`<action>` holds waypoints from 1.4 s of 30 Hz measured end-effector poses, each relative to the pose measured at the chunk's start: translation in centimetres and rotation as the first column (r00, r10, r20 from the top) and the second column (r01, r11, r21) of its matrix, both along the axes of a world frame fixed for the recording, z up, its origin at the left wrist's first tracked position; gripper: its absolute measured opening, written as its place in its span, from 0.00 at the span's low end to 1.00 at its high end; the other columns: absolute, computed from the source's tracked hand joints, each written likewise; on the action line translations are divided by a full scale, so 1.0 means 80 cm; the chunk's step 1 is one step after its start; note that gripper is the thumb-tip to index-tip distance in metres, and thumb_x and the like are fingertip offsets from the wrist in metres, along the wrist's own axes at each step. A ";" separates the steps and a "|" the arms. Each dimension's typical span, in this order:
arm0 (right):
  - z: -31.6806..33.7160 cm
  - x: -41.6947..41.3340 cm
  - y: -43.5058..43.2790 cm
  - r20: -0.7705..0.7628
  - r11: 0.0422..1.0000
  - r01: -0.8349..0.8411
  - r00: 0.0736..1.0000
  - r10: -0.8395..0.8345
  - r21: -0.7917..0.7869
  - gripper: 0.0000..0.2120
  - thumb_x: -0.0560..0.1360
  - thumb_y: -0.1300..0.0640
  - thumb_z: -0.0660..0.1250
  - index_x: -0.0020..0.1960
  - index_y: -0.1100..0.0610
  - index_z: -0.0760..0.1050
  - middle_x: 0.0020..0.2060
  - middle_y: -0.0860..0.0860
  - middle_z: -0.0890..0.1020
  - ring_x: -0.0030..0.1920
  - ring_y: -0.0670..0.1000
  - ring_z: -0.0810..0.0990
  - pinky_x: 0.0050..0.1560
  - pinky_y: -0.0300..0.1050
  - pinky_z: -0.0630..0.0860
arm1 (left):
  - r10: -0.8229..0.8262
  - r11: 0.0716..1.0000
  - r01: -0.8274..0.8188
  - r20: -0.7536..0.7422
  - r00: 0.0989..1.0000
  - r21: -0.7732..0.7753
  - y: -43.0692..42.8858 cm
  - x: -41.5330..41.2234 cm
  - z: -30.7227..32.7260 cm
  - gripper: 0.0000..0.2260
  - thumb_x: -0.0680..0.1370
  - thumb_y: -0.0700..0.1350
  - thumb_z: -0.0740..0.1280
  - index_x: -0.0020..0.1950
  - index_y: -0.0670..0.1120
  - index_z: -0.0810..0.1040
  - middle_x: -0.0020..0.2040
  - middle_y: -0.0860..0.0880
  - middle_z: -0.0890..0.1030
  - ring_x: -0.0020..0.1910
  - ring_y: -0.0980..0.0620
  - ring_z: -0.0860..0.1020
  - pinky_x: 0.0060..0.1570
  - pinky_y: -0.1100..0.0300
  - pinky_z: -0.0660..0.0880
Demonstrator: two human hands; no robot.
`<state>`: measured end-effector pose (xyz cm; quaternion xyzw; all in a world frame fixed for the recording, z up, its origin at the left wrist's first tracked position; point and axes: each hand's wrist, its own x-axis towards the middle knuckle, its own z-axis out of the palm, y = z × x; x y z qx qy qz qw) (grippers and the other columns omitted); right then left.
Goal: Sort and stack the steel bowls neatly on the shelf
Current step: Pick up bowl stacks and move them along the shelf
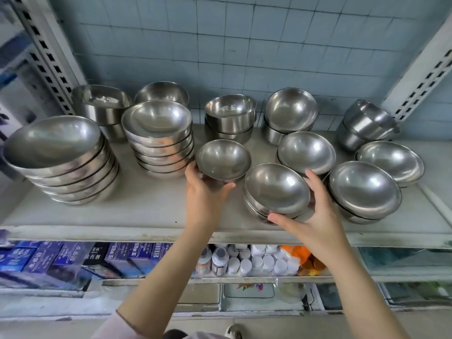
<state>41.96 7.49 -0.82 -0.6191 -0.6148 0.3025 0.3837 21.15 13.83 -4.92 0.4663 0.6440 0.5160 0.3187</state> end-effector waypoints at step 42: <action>-0.045 0.013 0.024 -0.084 0.979 -0.203 0.975 0.205 0.036 0.48 0.59 0.51 0.85 0.73 0.41 0.64 0.63 0.34 0.76 0.63 0.30 0.73 0.58 0.24 0.68 | -0.440 0.881 0.462 -0.176 0.880 0.105 -0.062 0.003 0.053 0.44 0.61 0.69 0.73 0.72 0.57 0.59 0.67 0.69 0.67 0.70 0.68 0.65 0.66 0.72 0.62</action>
